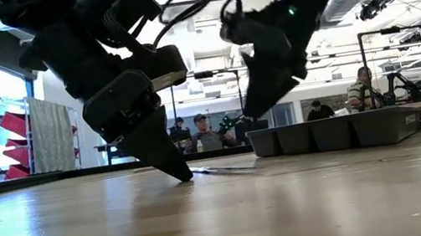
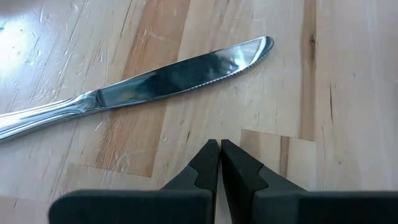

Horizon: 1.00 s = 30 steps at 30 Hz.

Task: Sort silverware
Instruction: Put the knife in the silverware tray

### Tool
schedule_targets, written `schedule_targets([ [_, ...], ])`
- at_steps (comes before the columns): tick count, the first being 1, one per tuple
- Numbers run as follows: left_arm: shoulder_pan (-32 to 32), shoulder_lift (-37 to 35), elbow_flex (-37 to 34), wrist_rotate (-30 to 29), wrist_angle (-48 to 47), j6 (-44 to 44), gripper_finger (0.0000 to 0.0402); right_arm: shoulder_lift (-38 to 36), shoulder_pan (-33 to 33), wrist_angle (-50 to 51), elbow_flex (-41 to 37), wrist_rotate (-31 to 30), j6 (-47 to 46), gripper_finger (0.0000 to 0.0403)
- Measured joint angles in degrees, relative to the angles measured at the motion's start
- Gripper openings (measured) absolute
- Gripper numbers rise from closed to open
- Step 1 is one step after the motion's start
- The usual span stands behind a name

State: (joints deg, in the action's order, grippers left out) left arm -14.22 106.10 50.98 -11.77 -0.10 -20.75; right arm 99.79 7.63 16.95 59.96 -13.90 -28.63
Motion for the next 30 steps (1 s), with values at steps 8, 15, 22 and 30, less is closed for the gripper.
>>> schedule_targets([
  [8, -0.05, 0.00, -0.56, -0.86, 1.04, 3.60, 0.0000, 8.57, 0.48, -12.08, 0.00, 10.82, -4.61, 0.0186],
  [15, -0.07, -0.11, -3.58, -2.18, 5.16, 7.67, 0.0000, 13.01, -0.19, -15.27, 0.24, 12.15, -8.68, 0.0215],
  [22, 0.76, -0.06, -6.25, -1.43, 12.16, 7.81, 0.0000, 15.56, -0.23, -25.03, 0.20, 16.88, -10.00, 0.0227],
  [30, 1.02, 0.82, -7.11, -1.70, 16.22, 7.56, 0.0000, 15.67, -0.15, -25.95, 0.13, 17.33, -10.27, 0.0219],
])
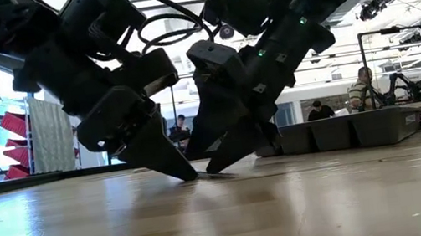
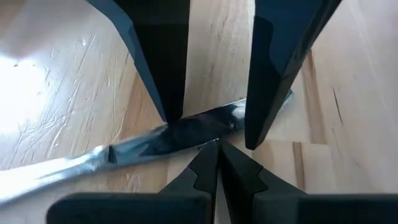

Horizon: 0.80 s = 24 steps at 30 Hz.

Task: Sort silverware
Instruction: Put the knife in the silverware tray

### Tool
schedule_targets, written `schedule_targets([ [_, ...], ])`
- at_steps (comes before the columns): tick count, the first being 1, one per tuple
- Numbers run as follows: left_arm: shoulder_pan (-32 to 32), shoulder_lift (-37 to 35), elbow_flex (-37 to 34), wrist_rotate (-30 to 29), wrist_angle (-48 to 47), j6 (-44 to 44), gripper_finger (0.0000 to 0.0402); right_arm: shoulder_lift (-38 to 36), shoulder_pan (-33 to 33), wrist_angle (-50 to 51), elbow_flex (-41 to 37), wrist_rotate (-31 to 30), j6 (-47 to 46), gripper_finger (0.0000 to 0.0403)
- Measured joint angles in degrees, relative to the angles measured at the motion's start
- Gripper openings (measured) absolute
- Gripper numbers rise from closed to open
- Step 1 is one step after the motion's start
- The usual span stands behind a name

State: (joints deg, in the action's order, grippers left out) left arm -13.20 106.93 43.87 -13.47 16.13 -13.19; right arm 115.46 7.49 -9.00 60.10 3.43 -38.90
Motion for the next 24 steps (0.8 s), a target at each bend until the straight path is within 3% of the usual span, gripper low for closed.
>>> schedule_targets([
  [12, 0.34, 0.12, 0.03, -2.55, 0.60, 0.37, 0.0000, 0.07, 1.50, -0.81, -0.07, 1.99, 5.34, 0.0215],
  [17, 0.34, 0.21, 0.01, -3.34, 2.30, 0.41, 0.0000, -0.07, 2.77, 1.09, -0.02, -0.08, 10.54, 0.0215],
  [24, 0.34, 0.27, 0.54, -3.81, 2.75, 0.98, 0.0000, -0.11, 3.02, 2.96, 0.00, -1.25, 10.78, 0.0215],
])
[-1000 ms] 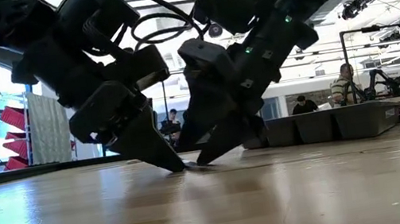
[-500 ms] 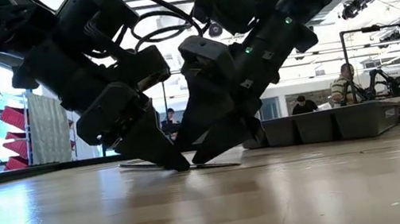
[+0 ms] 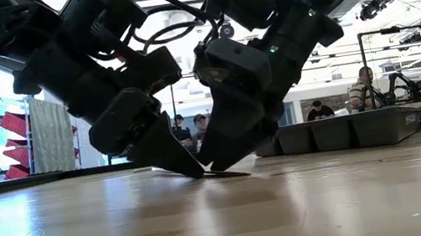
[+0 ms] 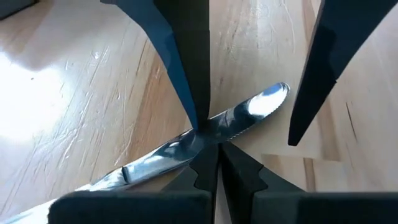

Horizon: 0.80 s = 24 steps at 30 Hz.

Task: Sort silverware
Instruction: Put the knife in the silverware tray

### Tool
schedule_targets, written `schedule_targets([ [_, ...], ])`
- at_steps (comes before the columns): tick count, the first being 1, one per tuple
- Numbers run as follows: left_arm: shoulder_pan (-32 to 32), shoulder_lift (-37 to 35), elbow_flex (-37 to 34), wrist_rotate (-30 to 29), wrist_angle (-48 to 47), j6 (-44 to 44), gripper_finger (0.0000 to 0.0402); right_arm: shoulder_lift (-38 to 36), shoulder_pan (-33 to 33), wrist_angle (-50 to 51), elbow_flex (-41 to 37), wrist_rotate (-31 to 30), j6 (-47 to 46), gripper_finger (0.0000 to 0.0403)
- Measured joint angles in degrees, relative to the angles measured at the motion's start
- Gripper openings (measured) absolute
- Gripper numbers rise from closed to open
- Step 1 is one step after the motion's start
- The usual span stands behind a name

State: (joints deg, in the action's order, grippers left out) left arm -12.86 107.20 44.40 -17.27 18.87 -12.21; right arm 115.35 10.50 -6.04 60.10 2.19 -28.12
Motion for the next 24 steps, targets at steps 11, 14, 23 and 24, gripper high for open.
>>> schedule_targets([
  [11, 0.39, -0.23, 0.43, 4.78, -3.07, -4.19, 0.0000, 0.04, 0.01, -1.15, -0.07, 0.87, -1.98, 0.0215],
  [14, 0.48, -0.30, 0.42, 5.83, -3.87, -5.63, 0.0000, 0.11, -0.09, -1.40, 0.43, 3.20, -3.04, 0.0215],
  [23, 0.59, -0.28, 0.35, 11.21, -4.11, -7.82, 0.0000, 0.47, -0.48, 1.41, 3.93, 7.88, -6.55, 0.0215],
  [24, 0.59, -0.28, 0.37, 11.56, -4.08, -8.36, 0.0000, 0.48, -0.59, 1.84, 3.93, 7.73, -7.23, 0.0215],
])
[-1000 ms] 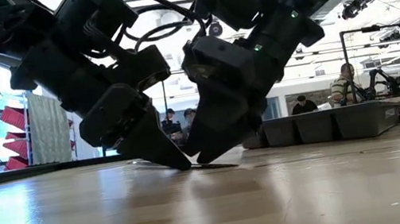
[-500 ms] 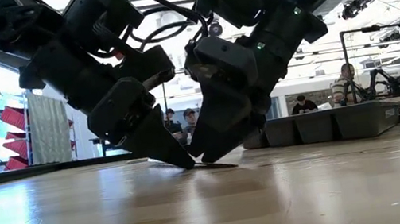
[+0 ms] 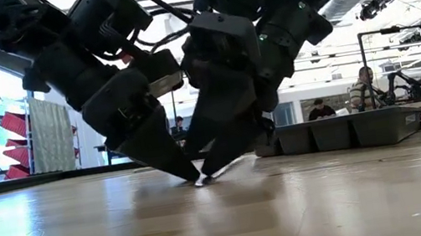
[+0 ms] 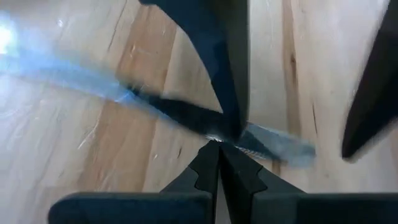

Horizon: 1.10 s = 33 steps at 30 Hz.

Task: Sort silverware
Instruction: Put the knife in the silverware tray

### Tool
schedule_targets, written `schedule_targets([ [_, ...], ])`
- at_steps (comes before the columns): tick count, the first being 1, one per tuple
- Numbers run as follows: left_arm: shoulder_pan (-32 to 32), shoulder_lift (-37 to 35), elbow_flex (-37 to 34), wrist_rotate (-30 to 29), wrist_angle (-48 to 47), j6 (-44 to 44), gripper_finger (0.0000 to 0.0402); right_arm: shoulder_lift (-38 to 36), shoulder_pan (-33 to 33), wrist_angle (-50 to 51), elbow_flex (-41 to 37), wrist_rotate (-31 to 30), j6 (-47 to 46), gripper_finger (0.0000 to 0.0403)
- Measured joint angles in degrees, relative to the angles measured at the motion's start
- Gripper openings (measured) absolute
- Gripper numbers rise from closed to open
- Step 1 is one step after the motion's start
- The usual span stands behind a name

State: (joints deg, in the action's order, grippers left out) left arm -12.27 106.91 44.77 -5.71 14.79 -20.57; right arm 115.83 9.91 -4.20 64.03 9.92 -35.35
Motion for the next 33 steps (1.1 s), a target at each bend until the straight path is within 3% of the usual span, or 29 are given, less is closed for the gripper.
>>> schedule_targets([
  [13, -0.48, -2.73, -0.15, 11.05, -3.26, -4.24, 0.0000, -2.42, -0.70, 4.40, -0.02, -0.03, -0.64, 0.0215],
  [26, -0.87, -2.93, -0.15, 8.46, -3.02, -3.35, 0.0000, -4.74, -0.81, 16.93, 0.09, -9.93, -3.86, 0.0215],
  [33, -0.86, -2.95, -0.08, 8.88, -3.46, -3.00, 0.0000, -4.48, 0.60, 8.66, -0.07, -5.01, 0.65, 0.0215],
])
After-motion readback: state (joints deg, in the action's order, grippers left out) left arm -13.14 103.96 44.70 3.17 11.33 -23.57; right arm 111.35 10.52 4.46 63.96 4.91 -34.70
